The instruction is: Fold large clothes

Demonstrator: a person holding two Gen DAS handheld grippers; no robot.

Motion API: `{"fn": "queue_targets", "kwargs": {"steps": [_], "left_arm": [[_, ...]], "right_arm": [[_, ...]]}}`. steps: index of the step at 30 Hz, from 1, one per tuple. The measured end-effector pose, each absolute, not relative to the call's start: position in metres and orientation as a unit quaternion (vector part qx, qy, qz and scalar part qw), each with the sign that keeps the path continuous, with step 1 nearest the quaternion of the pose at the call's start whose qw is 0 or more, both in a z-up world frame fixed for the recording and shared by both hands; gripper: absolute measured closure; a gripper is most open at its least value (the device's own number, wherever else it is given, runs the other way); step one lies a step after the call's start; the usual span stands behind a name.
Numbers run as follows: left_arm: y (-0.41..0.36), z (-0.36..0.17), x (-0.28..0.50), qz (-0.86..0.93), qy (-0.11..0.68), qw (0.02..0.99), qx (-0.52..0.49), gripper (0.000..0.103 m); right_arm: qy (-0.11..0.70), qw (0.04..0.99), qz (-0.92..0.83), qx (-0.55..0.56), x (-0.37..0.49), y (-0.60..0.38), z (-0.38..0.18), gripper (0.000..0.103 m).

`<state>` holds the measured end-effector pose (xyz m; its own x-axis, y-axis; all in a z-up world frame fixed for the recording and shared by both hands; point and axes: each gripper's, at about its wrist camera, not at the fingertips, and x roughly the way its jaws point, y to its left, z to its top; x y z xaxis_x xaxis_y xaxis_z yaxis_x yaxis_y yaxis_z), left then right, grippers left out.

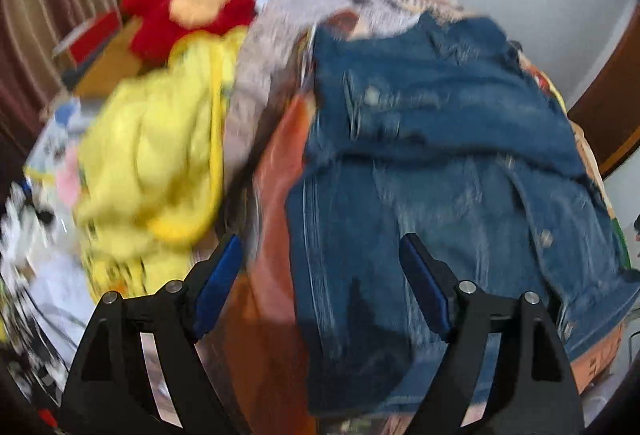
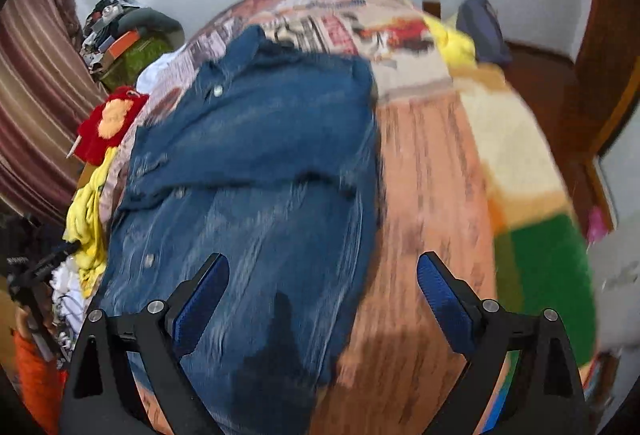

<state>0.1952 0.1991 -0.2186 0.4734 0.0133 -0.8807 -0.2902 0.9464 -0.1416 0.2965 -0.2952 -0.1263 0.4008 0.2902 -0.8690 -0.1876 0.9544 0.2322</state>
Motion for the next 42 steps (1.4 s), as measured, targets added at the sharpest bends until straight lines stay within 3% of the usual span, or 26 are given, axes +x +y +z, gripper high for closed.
{"fn": "queue_targets", "kwargs": {"steps": [9, 11, 13, 14, 16, 20, 22, 23, 24, 28, 42], "left_arm": [[0.184, -0.269, 0.155, 0.065, 0.544, 0.806, -0.225, 0.023], [0.182, -0.275, 0.151, 0.061, 0.547, 0.799, -0.241, 0.023], [0.182, -0.277, 0.149, 0.058, 0.544, 0.799, -0.25, 0.024], [0.182, -0.277, 0.148, 0.056, 0.541, 0.798, -0.258, 0.027], [0.183, -0.279, 0.147, 0.037, 0.538, 0.793, -0.285, 0.044], [0.177, -0.274, 0.145, 0.03, 0.532, 0.8, -0.276, 0.052], [0.173, -0.27, 0.145, 0.026, 0.53, 0.806, -0.263, 0.063], [0.171, -0.268, 0.146, 0.027, 0.529, 0.808, -0.257, 0.067], [0.17, -0.264, 0.145, 0.029, 0.526, 0.812, -0.251, 0.078], [0.174, -0.254, 0.145, 0.041, 0.514, 0.822, -0.242, 0.087], [0.178, -0.14, 0.208, 0.024, 0.388, 0.902, -0.185, 0.089]], "right_arm": [[0.57, 0.801, 0.156, 0.092, 0.258, -0.303, -0.164, 0.009], [0.562, 0.806, 0.169, 0.078, 0.252, -0.299, -0.162, 0.014], [0.56, 0.804, 0.182, 0.076, 0.247, -0.295, -0.161, 0.026], [0.558, 0.806, 0.183, 0.076, 0.245, -0.294, -0.16, 0.029], [0.551, 0.811, 0.181, 0.075, 0.241, -0.291, -0.16, 0.045], [0.542, 0.819, 0.176, 0.069, 0.238, -0.286, -0.16, 0.059], [0.538, 0.821, 0.176, 0.067, 0.239, -0.285, -0.16, 0.069], [0.537, 0.822, 0.177, 0.068, 0.239, -0.284, -0.161, 0.071], [0.536, 0.822, 0.18, 0.069, 0.24, -0.284, -0.161, 0.075], [0.532, 0.821, 0.195, 0.076, 0.245, -0.282, -0.157, 0.084], [0.46, 0.855, 0.236, 0.046, 0.294, -0.258, -0.099, 0.086]]}}
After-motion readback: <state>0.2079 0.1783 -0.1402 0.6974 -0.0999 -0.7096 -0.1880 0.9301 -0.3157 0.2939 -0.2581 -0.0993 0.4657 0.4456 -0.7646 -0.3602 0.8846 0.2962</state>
